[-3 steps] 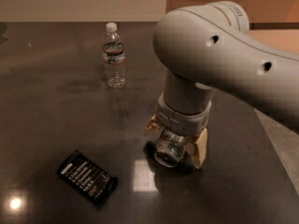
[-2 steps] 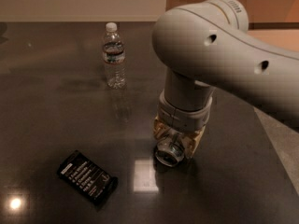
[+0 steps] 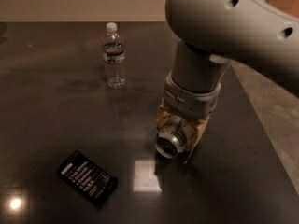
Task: Place 7up can upright
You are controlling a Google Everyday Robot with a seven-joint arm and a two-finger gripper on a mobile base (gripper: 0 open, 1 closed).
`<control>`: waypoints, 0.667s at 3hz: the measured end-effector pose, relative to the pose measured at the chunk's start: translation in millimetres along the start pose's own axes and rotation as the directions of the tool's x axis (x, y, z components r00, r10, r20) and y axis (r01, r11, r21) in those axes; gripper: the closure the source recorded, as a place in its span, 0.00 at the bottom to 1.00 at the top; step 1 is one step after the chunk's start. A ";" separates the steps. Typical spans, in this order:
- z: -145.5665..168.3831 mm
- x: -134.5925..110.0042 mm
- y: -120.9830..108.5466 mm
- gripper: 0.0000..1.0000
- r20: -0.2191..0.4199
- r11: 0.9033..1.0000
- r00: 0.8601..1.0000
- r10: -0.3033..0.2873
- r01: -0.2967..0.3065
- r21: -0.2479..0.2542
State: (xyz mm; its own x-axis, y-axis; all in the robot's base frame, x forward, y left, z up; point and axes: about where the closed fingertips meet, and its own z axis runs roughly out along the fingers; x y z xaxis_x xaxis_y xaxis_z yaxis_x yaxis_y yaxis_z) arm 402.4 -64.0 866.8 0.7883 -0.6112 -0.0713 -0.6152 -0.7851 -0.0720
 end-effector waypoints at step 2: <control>-49.7 -7.5 -15.9 1.00 0.255 0.976 0.947 0.196 -0.214 0.045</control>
Offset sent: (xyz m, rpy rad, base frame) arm -0.0012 0.0132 0.0814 0.3196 0.3502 -0.3067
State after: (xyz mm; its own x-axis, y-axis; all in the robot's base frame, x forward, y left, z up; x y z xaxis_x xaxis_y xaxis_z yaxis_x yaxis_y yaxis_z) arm 406.8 -51.9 917.9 0.6227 -0.7070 -0.3353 -0.7697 -0.6305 -0.1001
